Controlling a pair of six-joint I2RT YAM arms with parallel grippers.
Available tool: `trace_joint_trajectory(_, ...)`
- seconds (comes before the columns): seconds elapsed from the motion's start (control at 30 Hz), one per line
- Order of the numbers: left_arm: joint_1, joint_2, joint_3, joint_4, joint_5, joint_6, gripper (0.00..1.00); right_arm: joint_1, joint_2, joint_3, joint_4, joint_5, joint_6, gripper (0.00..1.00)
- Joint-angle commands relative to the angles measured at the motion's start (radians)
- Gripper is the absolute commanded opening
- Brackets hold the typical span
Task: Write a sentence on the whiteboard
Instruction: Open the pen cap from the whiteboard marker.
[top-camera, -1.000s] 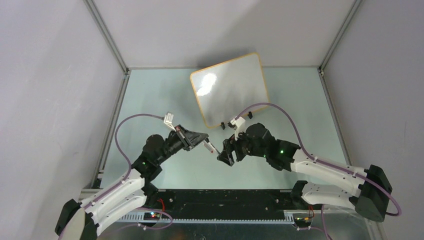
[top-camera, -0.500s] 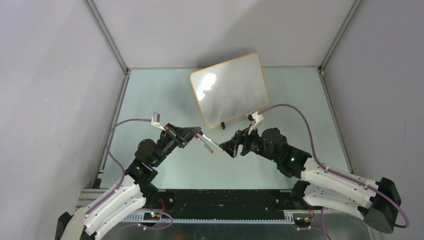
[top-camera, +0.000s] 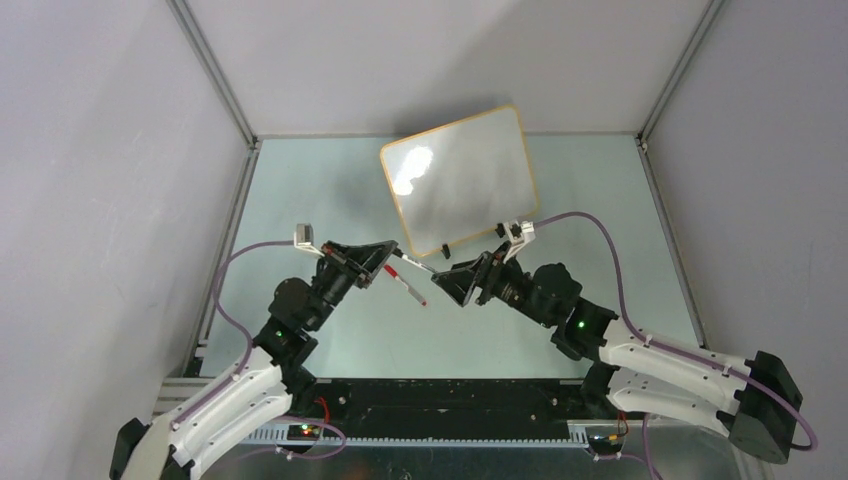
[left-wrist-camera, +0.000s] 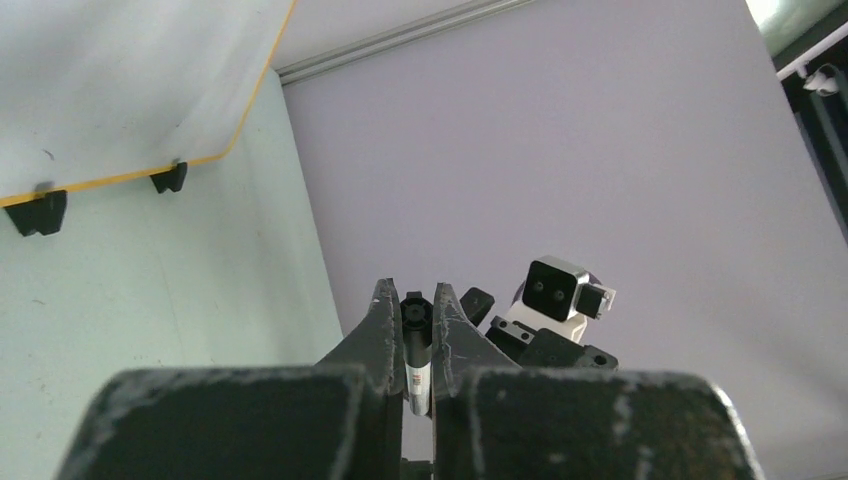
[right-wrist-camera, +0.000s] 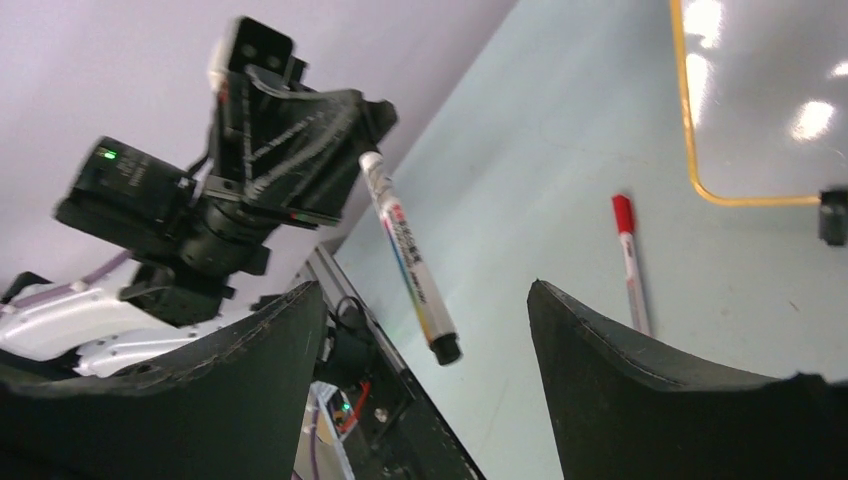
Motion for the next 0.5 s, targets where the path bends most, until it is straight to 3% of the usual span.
trace_joint_trajectory(0.0, -0.001, 0.027, -0.012, 0.144, -0.015, -0.098, 0.0, 0.012, 0.025, 0.003, 0.183, 0.026, 0.043, 0.78)
trace_joint_trajectory(0.17, 0.0, 0.077, -0.002, 0.24, 0.011, -0.146, 0.0, 0.019, 0.083, 0.008, 0.295, 0.028, 0.08, 0.74)
trace_joint_trajectory(0.47, -0.001, 0.094, 0.011, 0.23, 0.013, -0.144, 0.0, 0.027, 0.133, 0.011, 0.392, 0.051, 0.099, 0.48)
